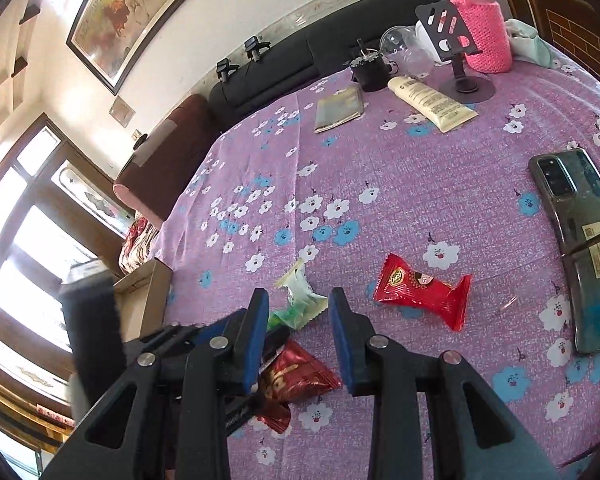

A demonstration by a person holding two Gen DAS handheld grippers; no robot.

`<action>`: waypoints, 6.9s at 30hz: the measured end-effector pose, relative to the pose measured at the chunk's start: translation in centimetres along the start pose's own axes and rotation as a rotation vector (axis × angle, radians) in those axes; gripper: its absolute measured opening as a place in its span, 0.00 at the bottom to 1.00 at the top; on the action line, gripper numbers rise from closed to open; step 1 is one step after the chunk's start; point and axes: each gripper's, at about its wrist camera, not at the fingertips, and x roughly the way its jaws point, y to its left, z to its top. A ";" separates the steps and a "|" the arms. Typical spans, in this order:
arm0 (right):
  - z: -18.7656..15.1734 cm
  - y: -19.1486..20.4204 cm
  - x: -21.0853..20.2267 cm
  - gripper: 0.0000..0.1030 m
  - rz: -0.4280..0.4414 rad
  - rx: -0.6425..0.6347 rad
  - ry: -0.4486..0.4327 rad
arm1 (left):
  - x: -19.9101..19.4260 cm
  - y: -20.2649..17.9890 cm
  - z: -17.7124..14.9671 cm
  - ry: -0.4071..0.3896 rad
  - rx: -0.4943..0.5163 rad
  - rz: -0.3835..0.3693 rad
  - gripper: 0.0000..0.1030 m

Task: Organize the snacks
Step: 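Grasp the green-wrapped candy with the left gripper while the right grasps the cream bar, then carry the green candy and cream bar over the cardboard box, then open both grippers over the box to drop the candy and bar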

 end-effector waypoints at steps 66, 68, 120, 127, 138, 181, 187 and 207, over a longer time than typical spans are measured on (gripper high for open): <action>-2.5 6.2 4.1 0.17 -0.118 -0.252 -0.017 | -5.5 6.1 -1.7 -0.275 -0.232 0.029 0.15; -2.5 6.2 4.2 0.17 -0.121 -0.250 -0.018 | -5.8 5.9 -1.8 -0.291 -0.220 0.048 0.15; -4.8 10.8 1.6 0.17 -0.083 -0.347 -0.089 | -15.2 6.4 -7.2 -0.522 -0.228 0.349 0.16; -6.3 13.9 1.7 0.17 -0.033 -0.382 -0.052 | -16.4 9.6 -9.6 -0.522 -0.289 0.382 0.16; -9.5 19.9 4.0 0.17 0.047 -0.460 0.033 | -16.5 15.5 -13.0 -0.486 -0.412 0.430 0.16; -16.6 27.1 10.5 0.18 0.079 -0.635 0.206 | -13.3 23.6 -17.4 -0.341 -0.615 0.379 0.16; -16.6 27.0 10.3 0.18 0.084 -0.629 0.205 | -13.3 23.3 -17.5 -0.346 -0.610 0.392 0.16; -16.3 26.8 8.3 0.18 0.105 -0.619 0.181 | -13.8 22.9 -17.7 -0.357 -0.605 0.416 0.41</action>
